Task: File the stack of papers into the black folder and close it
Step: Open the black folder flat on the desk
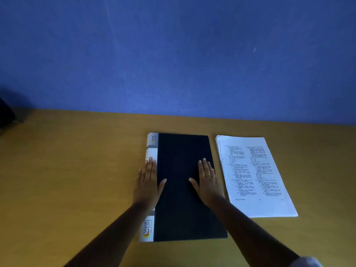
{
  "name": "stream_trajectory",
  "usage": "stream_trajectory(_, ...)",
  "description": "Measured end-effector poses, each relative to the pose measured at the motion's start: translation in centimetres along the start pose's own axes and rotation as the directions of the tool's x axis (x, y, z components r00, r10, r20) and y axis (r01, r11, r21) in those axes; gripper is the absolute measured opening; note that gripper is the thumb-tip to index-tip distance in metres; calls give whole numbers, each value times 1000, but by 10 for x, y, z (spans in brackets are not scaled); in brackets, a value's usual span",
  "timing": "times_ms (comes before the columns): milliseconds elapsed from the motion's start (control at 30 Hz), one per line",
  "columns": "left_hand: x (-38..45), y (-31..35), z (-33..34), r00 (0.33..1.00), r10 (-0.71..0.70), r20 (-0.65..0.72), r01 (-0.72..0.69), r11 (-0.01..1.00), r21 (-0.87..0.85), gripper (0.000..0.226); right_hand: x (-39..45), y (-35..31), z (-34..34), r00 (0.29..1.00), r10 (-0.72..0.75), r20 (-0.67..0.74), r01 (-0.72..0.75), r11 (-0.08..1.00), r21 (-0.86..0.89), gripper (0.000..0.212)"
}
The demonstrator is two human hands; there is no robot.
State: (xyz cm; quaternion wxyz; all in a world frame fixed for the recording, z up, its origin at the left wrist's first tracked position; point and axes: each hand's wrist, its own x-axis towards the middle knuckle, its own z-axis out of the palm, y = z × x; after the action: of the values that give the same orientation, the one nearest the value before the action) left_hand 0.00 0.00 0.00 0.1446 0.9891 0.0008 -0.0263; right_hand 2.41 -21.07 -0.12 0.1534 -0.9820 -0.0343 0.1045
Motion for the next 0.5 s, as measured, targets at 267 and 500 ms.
stream_trajectory(267, -10, -3, 15, 999, 34, -7, -34, 999, 26, 87, -14, 2, 15, 999, -1, 41, 6, 993, -120, 74)
stream_trajectory(500, -10, -2, 17, 999, 35, -8, -35, 999, -6, 98, -13, 7, 20, 998, -19, 53, 27, 987, -157, 75)
